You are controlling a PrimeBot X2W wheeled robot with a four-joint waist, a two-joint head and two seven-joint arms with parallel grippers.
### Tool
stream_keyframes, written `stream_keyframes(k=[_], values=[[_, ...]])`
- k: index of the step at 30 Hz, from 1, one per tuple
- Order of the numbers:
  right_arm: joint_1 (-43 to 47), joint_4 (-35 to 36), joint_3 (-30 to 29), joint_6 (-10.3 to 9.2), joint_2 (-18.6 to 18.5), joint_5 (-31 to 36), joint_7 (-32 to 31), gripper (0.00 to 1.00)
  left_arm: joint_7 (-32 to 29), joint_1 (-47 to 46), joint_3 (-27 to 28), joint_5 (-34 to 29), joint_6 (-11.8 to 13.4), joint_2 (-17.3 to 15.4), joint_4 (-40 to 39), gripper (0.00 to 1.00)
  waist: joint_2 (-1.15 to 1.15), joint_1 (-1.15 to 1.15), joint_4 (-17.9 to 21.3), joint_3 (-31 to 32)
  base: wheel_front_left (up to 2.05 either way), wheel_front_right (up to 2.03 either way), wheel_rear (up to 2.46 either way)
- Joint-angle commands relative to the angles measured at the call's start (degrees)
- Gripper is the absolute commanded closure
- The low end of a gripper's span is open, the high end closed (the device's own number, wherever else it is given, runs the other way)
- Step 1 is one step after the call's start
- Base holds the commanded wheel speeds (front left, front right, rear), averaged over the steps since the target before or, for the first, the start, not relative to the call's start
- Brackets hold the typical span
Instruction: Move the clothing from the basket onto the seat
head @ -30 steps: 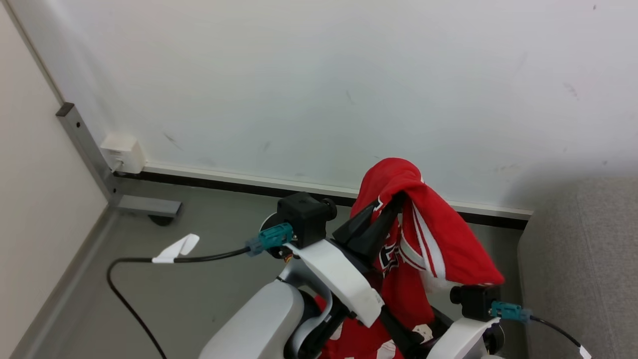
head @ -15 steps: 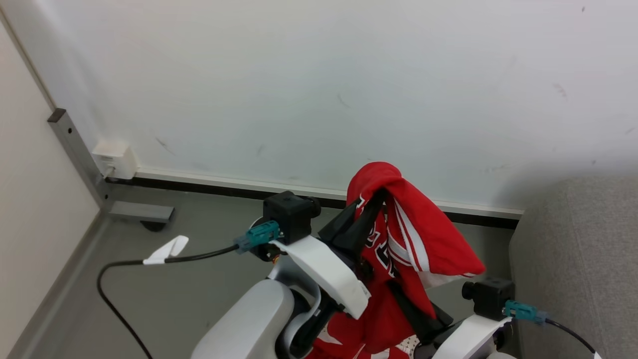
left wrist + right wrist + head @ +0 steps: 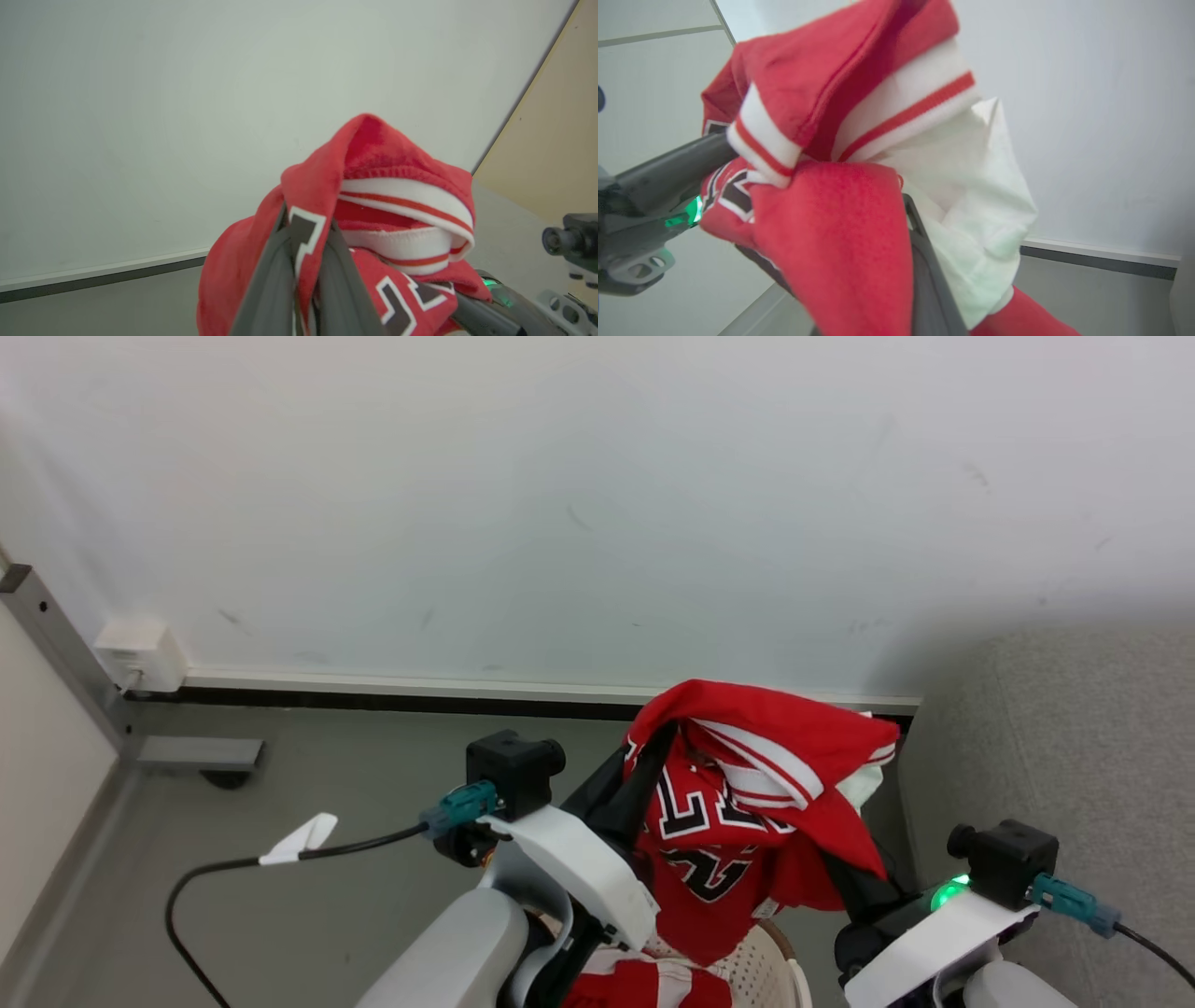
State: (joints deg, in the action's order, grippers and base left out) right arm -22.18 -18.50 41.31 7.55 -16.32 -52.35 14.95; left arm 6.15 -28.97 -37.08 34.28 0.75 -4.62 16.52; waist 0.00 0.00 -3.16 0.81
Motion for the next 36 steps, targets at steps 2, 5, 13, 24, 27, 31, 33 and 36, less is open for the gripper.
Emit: stream_keyframes(k=[2, 5, 13, 24, 27, 31, 33, 36], values=[[-0.2, 1.27, -1.63, -0.12, -0.69, 1.84, 0.14, 1.0, 0.94, 0.81, 0.08, -0.15, 0.29, -0.44, 0.51, 0.0, 0.0, 0.0, 1.98, -0.48, 0.0, 0.0, 0.0], [-1.8, 2.29, -3.31, -0.12, -1.41, 3.39, 0.15, 1.0, 1.56, 0.84, -0.29, -0.71, 0.26, -0.82, 0.93, 0.0, 0.0, 0.0, 4.08, -0.89, 0.0, 0.0, 0.0], [-5.01, 3.98, -6.9, -0.12, -3.57, 4.0, 0.14, 1.0, 2.7, 1.21, -1.33, -2.62, 1.35, -1.62, 2.49, 0.0, 0.0, 0.0, 10.18, -1.7, 0.0, 0.0, 0.0], [-7.71, 9.24, -14.06, -0.12, -8.87, 4.98, 0.14, 1.0, 5.05, 0.62, -3.23, -4.29, 0.11, -2.5, 2.56, 0.0, 0.0, 0.0, 21.42, -3.06, 0.0, 0.0, 0.0], [-7.43, 10.8, -15.98, -0.12, -10.06, 5.33, 0.14, 1.0, 5.51, 0.48, -3.82, -4.94, -0.11, -2.78, 2.85, 0.0, 0.0, 0.0, 24.36, -3.42, 0.0, 0.0, 0.0], [-5.62, 12.71, -19.12, -0.12, -11.21, 5.48, 0.14, 1.0, 6.15, 0.14, -4.88, -6.12, -0.4, -2.89, 3.17, 0.0, 0.0, 0.0, 27.5, -3.84, 0.0, 0.0, 0.0], [-4.73, 13.35, -20.65, -0.12, -11.75, 5.54, 0.14, 1.0, 6.59, -0.13, -5.21, -6.74, -0.34, -3.03, 3.53, 0.0, 0.0, 0.0, 28.69, -4.07, 0.0, 0.0, 0.0], [-3.58, 14.47, -21.87, -0.12, -11.12, 5.45, 0.14, 1.0, 7.12, -0.33, -5.45, -7.51, -0.03, -3.15, 3.88, 0.0, 0.0, 0.0, 30.27, -4.5, 0.0, 0.0, 0.0]])
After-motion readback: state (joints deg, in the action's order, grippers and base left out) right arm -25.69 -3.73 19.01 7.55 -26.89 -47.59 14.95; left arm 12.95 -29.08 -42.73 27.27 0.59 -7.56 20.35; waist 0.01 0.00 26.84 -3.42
